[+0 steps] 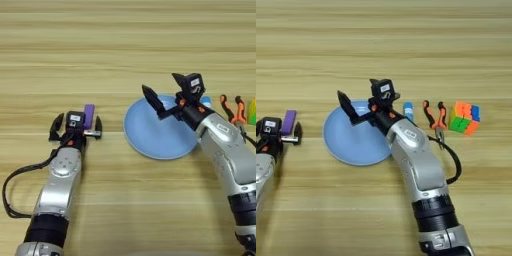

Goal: Move the objects on the table

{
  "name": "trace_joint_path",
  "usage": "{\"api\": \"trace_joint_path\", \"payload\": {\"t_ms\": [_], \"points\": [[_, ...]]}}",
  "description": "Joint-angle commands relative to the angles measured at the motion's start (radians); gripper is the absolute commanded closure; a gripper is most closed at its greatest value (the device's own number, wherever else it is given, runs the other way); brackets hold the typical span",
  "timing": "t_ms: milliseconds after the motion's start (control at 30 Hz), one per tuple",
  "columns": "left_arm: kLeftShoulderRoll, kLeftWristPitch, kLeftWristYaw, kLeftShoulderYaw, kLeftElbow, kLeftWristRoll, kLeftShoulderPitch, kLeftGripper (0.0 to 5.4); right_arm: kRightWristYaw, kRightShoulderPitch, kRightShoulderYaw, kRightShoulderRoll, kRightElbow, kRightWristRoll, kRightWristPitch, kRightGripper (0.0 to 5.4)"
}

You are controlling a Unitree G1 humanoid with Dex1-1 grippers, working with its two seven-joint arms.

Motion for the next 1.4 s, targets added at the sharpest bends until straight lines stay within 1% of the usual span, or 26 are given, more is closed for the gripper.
{"api": "trace_joint_path", "payload": {"t_ms": [33, 233, 533, 867, 900, 1033, 1167, 1400], "points": [[0.002, 0.043, -0.013, -0.010, 0.013, 0.007, 0.017, 0.00, -0.010, -0.012, -0.003, 0.006, -0.005, 0.007, 0.013, 0.05], [0.007, 0.049, -0.017, -0.013, 0.020, 0.011, 0.020, 0.00, -0.012, -0.021, -0.011, 0.010, 0.007, 0.011, 0.013, 0.05], [0.009, 0.095, -0.017, -0.010, -0.014, 0.011, 0.043, 0.00, -0.014, -0.029, -0.018, 0.010, 0.005, 0.019, 0.021, 0.05], [0.002, 0.112, -0.027, -0.008, -0.009, -0.001, 0.053, 0.00, -0.021, -0.032, -0.024, 0.011, 0.001, 0.031, 0.023, 0.05], [0.002, 0.113, -0.028, -0.005, -0.005, -0.004, 0.052, 0.23, -0.021, -0.032, -0.024, 0.011, 0.001, 0.032, 0.023, 0.00], [0.003, 0.111, -0.031, -0.001, 0.007, -0.010, 0.048, 0.59, -0.022, -0.033, -0.026, 0.012, 0.000, 0.034, 0.021, 0.00], [0.001, 0.115, -0.030, 0.005, 0.011, -0.011, 0.047, 1.15, -0.022, -0.035, -0.029, 0.012, 0.000, 0.036, 0.021, 0.00], [0.000, 0.113, -0.030, 0.008, 0.012, -0.010, 0.047, 1.95, -0.024, -0.036, -0.032, 0.012, 0.003, 0.036, 0.021, 0.00]]}}
